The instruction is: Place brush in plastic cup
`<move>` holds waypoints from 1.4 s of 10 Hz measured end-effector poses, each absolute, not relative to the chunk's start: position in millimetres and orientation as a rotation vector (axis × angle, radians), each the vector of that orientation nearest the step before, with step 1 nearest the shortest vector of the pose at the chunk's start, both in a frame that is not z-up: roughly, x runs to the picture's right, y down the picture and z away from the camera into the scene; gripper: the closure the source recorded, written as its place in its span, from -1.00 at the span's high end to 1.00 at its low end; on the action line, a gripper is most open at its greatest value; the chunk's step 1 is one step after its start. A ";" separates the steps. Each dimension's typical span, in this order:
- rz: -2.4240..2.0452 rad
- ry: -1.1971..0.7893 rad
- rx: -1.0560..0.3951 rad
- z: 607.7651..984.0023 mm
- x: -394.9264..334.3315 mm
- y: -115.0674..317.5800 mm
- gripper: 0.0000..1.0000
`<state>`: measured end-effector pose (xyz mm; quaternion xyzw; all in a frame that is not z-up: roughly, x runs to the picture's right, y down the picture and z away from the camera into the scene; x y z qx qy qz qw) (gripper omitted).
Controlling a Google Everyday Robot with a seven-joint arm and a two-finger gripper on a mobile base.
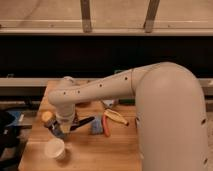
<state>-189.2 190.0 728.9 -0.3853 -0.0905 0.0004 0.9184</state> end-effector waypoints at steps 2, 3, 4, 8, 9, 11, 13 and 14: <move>-0.018 -0.193 -0.826 732.6 -191.6 196.4 -1.00; -0.027 -0.195 -0.843 735.1 -191.9 199.6 -1.00; -0.037 -0.198 -0.861 737.4 -193.5 203.4 -1.00; -0.058 -0.203 -0.910 742.7 -195.4 213.3 -0.79; -0.052 -0.203 -0.909 743.4 -194.3 212.2 -0.58; -0.049 -0.201 -0.940 743.5 -193.6 215.1 -0.18; -0.044 -0.199 -0.939 742.6 -194.1 213.7 0.22; -0.045 -0.199 -0.933 741.5 -195.1 211.4 0.43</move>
